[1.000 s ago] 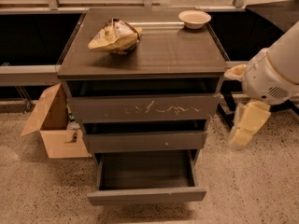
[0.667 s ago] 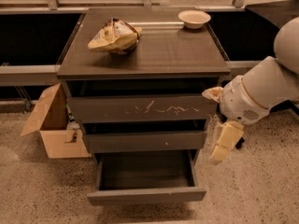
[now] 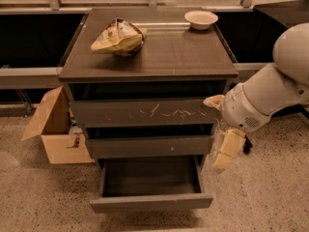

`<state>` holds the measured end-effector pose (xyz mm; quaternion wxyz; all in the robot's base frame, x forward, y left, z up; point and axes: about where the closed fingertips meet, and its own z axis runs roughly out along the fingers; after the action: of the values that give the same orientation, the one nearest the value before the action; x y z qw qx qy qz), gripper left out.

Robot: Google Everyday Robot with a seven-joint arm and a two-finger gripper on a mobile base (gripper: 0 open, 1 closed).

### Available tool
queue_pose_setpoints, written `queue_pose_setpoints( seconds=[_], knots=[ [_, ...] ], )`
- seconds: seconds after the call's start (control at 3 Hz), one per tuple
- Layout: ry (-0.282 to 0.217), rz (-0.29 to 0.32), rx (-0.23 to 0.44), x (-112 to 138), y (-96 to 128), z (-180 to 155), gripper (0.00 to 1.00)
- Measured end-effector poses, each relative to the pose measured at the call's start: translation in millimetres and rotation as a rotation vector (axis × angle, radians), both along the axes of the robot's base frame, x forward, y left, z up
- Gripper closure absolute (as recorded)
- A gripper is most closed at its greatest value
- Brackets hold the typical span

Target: Close bottom drawer

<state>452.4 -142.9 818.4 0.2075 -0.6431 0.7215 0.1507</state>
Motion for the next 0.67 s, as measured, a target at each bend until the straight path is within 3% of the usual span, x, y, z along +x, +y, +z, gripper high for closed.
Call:
queue_pose_setpoints(
  seconds=[0.33, 0.67],
  knots=[
    [0.066, 0.083, 0.022, -0.5, 16.4, -65.3, 0.0],
    [0.146, 0.184, 0.039, -8.5, 35.6, -160.9, 0.0]
  ],
)
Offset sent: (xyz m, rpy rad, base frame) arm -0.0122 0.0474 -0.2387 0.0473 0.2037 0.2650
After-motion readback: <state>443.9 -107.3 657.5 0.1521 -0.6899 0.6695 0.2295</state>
